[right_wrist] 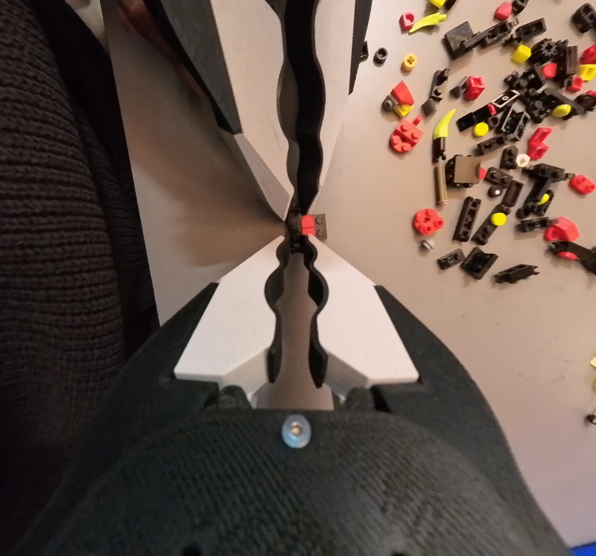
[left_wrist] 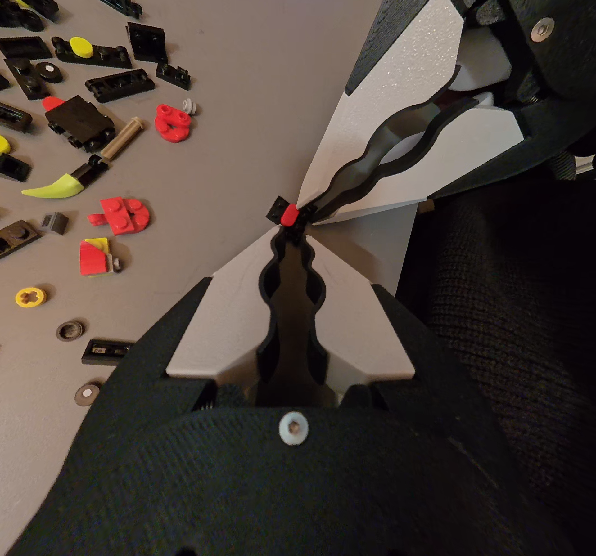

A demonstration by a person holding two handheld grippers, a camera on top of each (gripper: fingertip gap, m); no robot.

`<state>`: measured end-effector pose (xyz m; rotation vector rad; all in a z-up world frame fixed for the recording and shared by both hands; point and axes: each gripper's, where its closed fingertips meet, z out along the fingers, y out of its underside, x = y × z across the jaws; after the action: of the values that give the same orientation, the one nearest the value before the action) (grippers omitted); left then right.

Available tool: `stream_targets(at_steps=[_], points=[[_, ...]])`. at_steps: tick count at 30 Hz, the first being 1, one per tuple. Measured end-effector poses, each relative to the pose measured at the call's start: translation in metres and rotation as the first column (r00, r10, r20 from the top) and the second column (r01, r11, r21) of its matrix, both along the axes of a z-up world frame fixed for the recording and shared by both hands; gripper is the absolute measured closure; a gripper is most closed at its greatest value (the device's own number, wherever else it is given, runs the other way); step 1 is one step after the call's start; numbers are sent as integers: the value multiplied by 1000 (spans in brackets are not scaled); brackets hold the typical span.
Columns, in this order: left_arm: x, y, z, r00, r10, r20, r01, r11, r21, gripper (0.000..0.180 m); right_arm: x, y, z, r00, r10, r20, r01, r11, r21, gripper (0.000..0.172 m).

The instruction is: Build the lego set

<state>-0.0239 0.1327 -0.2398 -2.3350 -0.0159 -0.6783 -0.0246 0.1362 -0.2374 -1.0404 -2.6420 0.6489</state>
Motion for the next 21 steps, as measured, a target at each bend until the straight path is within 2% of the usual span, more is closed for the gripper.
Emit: stream_targets(at_steps=[12, 18, 21], points=[[0, 0, 0, 1000, 1, 4, -1, 1000, 0, 174, 1, 2, 4, 1000, 0, -25, 0, 1000, -9, 162], [0, 0, 0, 1000, 0, 4, 0, 1000, 0, 174, 3, 10, 2, 996, 77, -52, -75, 997, 32, 170], [0, 0, 0, 1000, 1, 3, -1, 1000, 0, 174, 4, 10, -1, 991, 123, -45, -122, 992, 26, 167]])
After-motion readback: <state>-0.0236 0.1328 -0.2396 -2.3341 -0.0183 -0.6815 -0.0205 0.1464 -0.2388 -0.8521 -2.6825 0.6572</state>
